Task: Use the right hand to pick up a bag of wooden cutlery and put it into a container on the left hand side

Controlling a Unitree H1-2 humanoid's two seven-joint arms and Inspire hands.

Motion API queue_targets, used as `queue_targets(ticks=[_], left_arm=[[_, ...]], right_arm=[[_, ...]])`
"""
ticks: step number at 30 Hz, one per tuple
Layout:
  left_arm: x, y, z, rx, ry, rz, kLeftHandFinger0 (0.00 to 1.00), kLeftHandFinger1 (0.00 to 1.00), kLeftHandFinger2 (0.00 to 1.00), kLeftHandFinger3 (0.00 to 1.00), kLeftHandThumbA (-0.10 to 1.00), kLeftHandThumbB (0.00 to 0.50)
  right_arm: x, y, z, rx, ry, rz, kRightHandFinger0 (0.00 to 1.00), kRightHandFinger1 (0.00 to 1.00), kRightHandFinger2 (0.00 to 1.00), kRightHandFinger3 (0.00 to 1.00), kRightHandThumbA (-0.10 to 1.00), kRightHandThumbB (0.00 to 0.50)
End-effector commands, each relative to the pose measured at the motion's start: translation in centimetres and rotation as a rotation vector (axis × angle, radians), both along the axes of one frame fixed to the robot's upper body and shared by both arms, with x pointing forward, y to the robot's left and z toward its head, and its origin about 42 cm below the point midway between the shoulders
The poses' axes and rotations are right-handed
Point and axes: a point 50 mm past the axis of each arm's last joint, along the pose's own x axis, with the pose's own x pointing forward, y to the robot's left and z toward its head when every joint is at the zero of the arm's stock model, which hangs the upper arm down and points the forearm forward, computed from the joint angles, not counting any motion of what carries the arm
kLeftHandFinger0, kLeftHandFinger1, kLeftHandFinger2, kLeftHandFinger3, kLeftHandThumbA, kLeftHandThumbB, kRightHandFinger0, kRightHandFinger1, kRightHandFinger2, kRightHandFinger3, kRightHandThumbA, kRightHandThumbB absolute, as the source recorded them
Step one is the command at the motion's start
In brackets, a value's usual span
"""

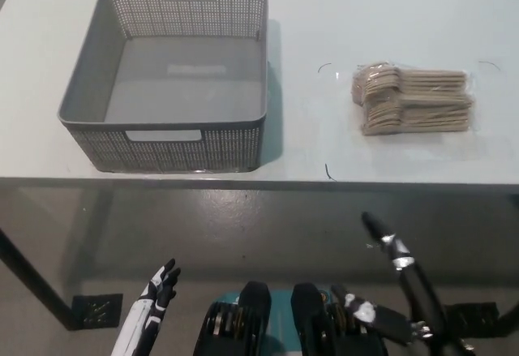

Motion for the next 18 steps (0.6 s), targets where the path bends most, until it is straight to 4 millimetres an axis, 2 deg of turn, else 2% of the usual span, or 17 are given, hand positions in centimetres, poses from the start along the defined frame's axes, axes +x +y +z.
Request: queue_targets(ticks=[1,2,5,6,8,9,12,14,16,18], left_arm=[[0.2,0.2,1.3,0.0,-0.09,-0.002,1.0,1.0,1.0,1.0,1.0,0.0],[0.3,0.3,1.3,0.002,-0.092,-0.001,1.0,1.0,1.0,1.0,1.0,0.0],[0.4,0.4,1.4,0.013,-0.094,0.001,1.0,1.0,1.0,1.0,1.0,0.0],[0.4,0.5,1.5,0.011,-0.094,0.001,1.0,1.0,1.0,1.0,1.0,0.0],[0.5,0.5,1.6,0.008,-0.097,-0.002,1.0,1.0,1.0,1.0,1.0,0.0],[0.4,0.5,1.5,0.009,-0.097,-0.002,1.0,1.0,1.0,1.0,1.0,0.001],[0.4,0.7,1.6,0.01,-0.097,-0.002,1.0,1.0,1.0,1.0,1.0,0.007],[0.4,0.6,1.6,0.011,-0.095,-0.003,1.0,1.0,1.0,1.0,1.0,0.012],[0.5,0.6,1.6,0.015,-0.095,-0.002,1.0,1.0,1.0,1.0,1.0,0.017],[0.5,0.7,1.5,0.016,-0.095,-0.003,1.0,1.0,1.0,1.0,1.0,0.015]], right_arm=[[0.4,-2.5,6.5,-0.185,-0.186,-0.071,1.0,1.0,1.0,1.0,0.87,0.337],[0.6,-2.9,7.3,-0.232,-0.203,-0.085,1.0,1.0,1.0,1.0,0.88,0.348],[1.5,-4.0,9.6,-0.298,-0.232,-0.107,1.0,1.0,1.0,1.0,0.83,0.367],[2.1,-4.4,10.5,-0.326,-0.226,-0.126,1.0,1.0,1.0,1.0,0.82,0.404],[3.7,-5.7,12.2,-0.385,-0.229,-0.144,1.0,1.0,1.0,1.0,0.79,0.433],[4.9,-6.4,13.2,-0.423,-0.24,-0.157,1.0,1.0,1.0,1.0,0.75,0.464],[7.0,-7.7,15.2,-0.477,-0.226,-0.192,1.0,1.0,1.0,1.0,0.72,0.497],[8.6,-8.4,16.9,-0.532,-0.206,-0.216,1.0,1.0,1.0,1.0,0.7,0.5],[10.4,-9.1,18.6,-0.586,-0.185,-0.243,1.0,1.0,1.0,1.0,0.62,0.5],[12.5,-9.7,20.0,-0.665,-0.185,-0.261,1.0,1.0,1.0,1.0,0.62,0.5]])
